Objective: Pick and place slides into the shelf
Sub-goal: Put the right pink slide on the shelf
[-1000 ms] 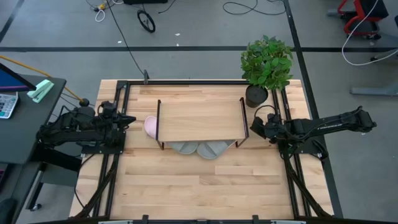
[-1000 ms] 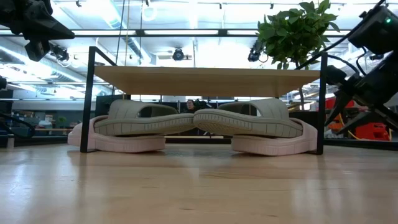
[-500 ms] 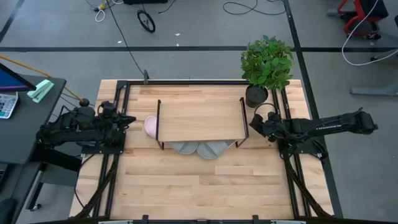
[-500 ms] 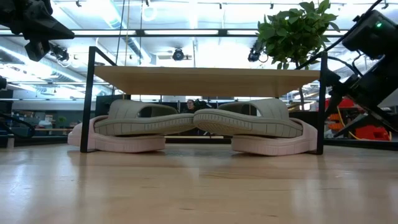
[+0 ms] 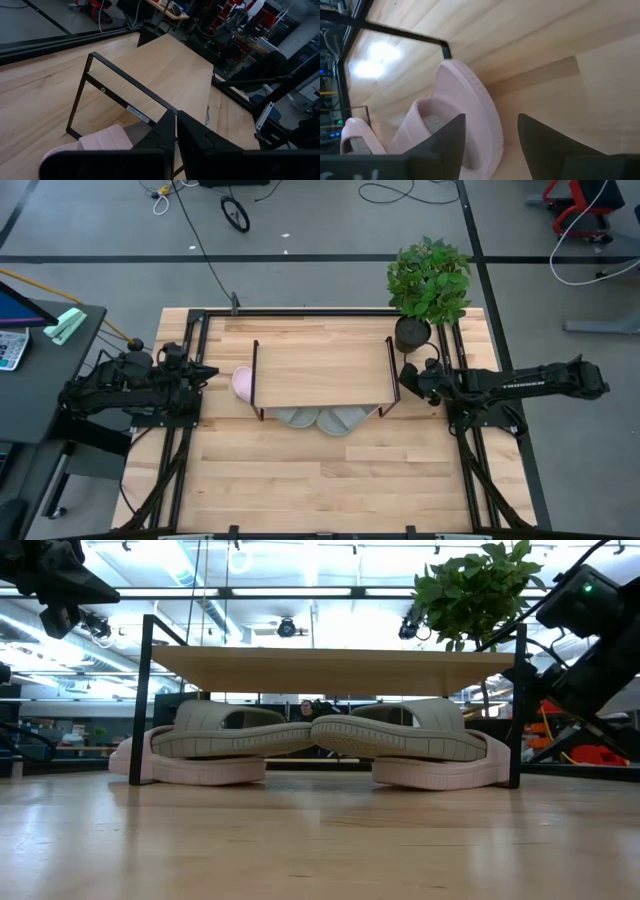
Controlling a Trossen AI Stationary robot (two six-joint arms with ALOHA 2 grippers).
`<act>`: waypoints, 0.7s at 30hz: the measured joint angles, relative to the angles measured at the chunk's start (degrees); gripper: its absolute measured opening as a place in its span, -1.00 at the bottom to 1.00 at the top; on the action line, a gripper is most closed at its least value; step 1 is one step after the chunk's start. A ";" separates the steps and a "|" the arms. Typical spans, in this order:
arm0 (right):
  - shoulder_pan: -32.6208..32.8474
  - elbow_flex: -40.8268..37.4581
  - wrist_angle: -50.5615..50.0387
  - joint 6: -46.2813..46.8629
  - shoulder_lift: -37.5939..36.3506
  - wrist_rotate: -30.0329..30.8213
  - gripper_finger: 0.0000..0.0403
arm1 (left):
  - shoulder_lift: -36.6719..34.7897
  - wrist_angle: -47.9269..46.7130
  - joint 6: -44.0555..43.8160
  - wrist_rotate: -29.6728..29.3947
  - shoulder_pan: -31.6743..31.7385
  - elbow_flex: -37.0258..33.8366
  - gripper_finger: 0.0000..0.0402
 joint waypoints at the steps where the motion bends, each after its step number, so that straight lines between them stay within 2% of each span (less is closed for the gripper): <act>1: -0.44 0.00 0.03 -0.05 0.29 0.06 -0.08 | 0.00 0.02 0.07 0.00 0.01 0.00 -0.91; 15: -4.56 0.04 4.95 -6.00 6.52 -4.71 -0.08 | 0.00 -0.31 0.39 0.00 0.01 0.00 -0.88; 21: -6.02 0.04 10.78 -7.61 11.41 -5.33 -0.08 | 0.00 -0.37 0.41 0.00 0.01 0.00 -0.93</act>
